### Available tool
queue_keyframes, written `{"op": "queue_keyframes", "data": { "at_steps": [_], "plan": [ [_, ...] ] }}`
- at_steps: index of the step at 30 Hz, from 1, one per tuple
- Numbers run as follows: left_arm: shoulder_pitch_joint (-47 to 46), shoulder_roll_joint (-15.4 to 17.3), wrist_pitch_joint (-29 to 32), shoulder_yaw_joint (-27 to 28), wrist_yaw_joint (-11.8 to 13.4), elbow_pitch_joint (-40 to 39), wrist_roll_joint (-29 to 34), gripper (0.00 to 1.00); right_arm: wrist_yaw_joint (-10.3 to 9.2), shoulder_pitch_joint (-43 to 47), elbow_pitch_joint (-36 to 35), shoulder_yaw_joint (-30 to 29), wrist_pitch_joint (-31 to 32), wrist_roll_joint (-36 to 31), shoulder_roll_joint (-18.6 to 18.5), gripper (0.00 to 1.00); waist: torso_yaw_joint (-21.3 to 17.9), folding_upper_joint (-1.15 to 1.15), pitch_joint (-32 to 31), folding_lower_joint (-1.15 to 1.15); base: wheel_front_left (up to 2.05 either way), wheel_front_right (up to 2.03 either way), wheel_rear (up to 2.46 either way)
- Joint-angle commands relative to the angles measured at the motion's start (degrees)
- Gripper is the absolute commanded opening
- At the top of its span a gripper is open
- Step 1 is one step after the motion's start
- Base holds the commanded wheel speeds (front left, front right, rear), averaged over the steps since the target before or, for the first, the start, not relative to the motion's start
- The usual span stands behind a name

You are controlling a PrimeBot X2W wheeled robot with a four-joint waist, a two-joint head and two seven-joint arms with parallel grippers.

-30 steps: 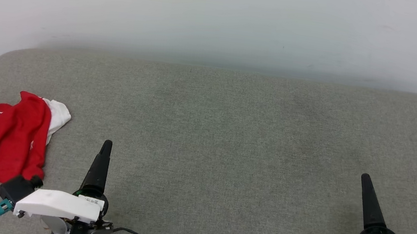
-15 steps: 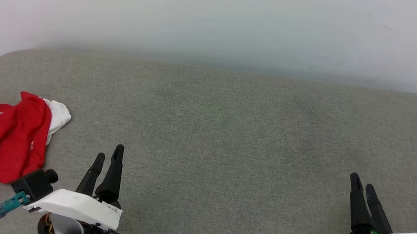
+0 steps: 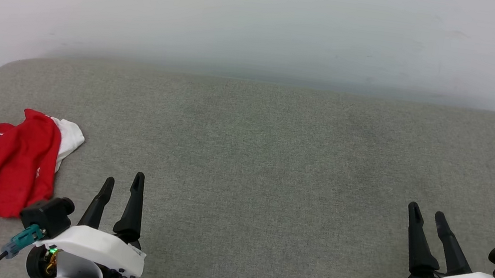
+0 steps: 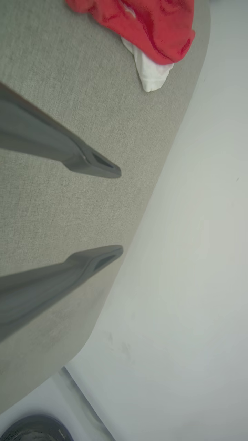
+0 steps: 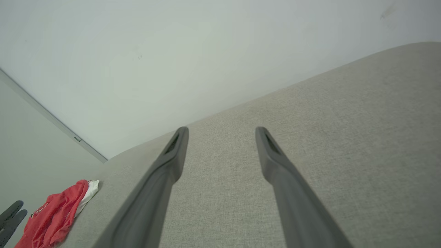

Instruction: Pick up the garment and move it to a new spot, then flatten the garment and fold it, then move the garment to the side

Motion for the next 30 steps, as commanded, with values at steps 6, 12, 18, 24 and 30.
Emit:
{"op": "queue_keyframes", "data": {
  "at_steps": [6,12,18,24,30],
  "plan": [
    [-0.74,0.91,-1.38,-0.75,0.81,-0.76,4.68,1.00,0.02,0.23,-2.04,0.21,-0.50,-5.26,0.11,1.00,0.01,0.00,-0.08,0.00,0.00,0.00,0.00],
    [-0.66,1.02,-2.26,-1.51,1.22,-0.67,8.06,1.00,0.02,0.64,-2.87,0.11,-0.50,-8.65,0.11,1.00,0.15,0.00,-0.10,0.00,0.00,0.00,0.00],
    [-0.58,1.00,-3.14,-2.13,1.73,-0.38,11.26,1.00,0.02,0.96,-3.27,0.08,-0.53,-11.96,0.13,1.00,0.28,0.00,-0.11,0.00,0.00,0.00,0.00],
    [-0.40,0.92,-3.97,-2.71,2.12,-0.33,14.38,1.00,0.02,1.24,-3.48,0.27,-0.65,-14.96,0.14,1.00,0.42,0.00,-0.14,0.00,0.00,0.00,0.00],
    [-0.29,0.73,-4.86,-3.02,2.45,0.18,17.21,1.00,0.01,1.44,-3.57,0.71,-0.96,-17.85,0.14,1.00,0.55,0.00,-0.11,0.00,0.00,0.00,0.00]
  ]
}}
